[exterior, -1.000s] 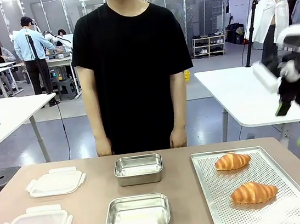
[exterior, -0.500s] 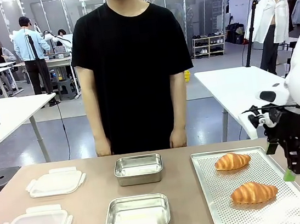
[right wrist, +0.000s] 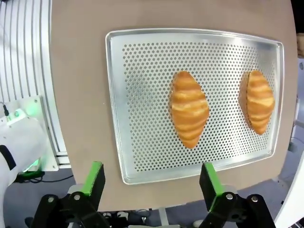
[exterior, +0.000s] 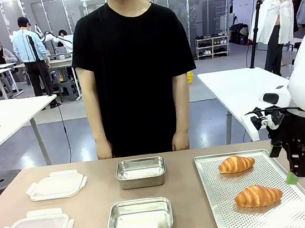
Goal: Place the bread into the airtight container.
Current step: Pick up a Butter Roll and place it into an empty Airtight Container.
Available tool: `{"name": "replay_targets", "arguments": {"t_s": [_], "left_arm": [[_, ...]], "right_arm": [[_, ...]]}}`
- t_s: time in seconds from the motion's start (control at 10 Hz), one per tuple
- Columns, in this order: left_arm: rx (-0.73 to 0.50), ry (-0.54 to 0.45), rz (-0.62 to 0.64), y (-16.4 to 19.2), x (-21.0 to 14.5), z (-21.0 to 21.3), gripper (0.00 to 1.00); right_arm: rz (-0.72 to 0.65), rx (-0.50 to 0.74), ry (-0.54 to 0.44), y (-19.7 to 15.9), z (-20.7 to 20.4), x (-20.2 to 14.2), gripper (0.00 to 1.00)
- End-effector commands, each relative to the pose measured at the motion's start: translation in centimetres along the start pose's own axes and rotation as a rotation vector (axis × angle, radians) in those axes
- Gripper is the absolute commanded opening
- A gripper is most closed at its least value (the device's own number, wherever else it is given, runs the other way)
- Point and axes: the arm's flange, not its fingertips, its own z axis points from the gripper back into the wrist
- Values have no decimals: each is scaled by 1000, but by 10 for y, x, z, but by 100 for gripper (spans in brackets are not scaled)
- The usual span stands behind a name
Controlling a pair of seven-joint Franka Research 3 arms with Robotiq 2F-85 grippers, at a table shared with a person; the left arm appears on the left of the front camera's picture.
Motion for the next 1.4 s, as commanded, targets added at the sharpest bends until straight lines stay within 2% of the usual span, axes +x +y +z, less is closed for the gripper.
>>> {"name": "replay_targets", "arguments": {"t_s": [0.0, 0.2, 0.3, 0.4, 1.3], "left_arm": [[1, 1, 3, 0, 1, 0, 100], [1, 1, 3, 0, 1, 0, 100], [1, 1, 3, 0, 1, 0, 100], [1, 1, 3, 0, 1, 0, 100], [1, 1, 3, 0, 1, 0, 100]], "right_arm": [[13, 8, -6, 1, -2, 0, 100], [3, 0, 2, 0, 0, 1, 100], [-23, -130, 42, -10, -18, 0, 100], [15, -114, 34, -13, -34, -3, 100], [-23, 40, 22, -62, -121, -11, 100]]}}
